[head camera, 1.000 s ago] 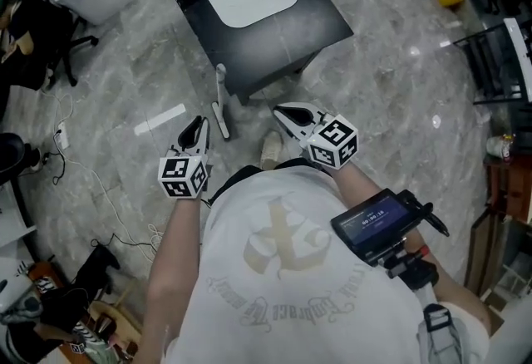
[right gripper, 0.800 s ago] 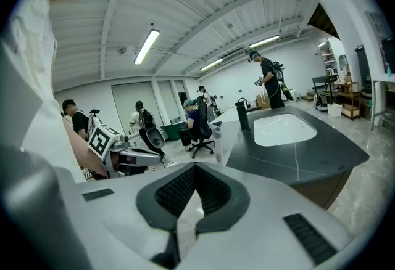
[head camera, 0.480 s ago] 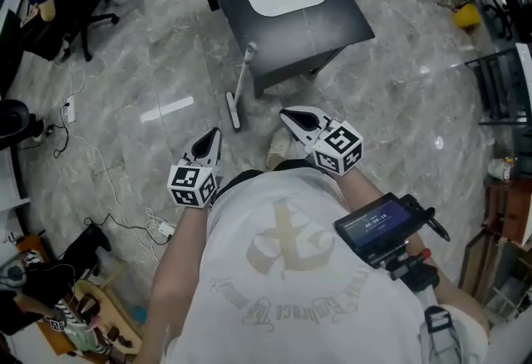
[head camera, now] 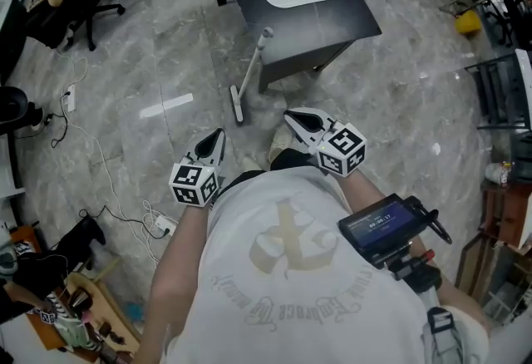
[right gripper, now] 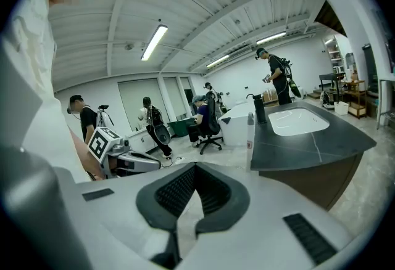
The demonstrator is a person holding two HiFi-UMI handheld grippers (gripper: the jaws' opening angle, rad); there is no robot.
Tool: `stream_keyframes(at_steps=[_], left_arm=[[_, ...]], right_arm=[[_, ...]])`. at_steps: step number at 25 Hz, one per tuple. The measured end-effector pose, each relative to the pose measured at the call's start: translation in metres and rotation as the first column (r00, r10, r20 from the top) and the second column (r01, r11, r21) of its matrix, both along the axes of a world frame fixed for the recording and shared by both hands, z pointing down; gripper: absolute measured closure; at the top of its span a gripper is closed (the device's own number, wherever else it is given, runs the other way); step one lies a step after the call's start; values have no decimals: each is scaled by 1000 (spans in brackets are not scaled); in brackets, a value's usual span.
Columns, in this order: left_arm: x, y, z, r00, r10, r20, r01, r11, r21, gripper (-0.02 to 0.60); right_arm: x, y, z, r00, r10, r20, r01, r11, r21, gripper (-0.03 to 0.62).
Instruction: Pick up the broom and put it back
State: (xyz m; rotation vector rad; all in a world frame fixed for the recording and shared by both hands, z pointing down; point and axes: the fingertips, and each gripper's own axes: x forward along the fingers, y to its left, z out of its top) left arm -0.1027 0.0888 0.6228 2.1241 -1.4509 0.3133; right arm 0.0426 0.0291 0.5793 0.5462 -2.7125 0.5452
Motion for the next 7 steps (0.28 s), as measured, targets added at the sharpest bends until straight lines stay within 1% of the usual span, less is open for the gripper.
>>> stream_keyframes(at_steps=[7], left_arm=[[-6, 22, 0, 1000, -3, -11, 3, 1000, -2, 569]], right_arm=[[-3, 16, -2, 1000, 13, -8, -13, 1000, -9, 577]])
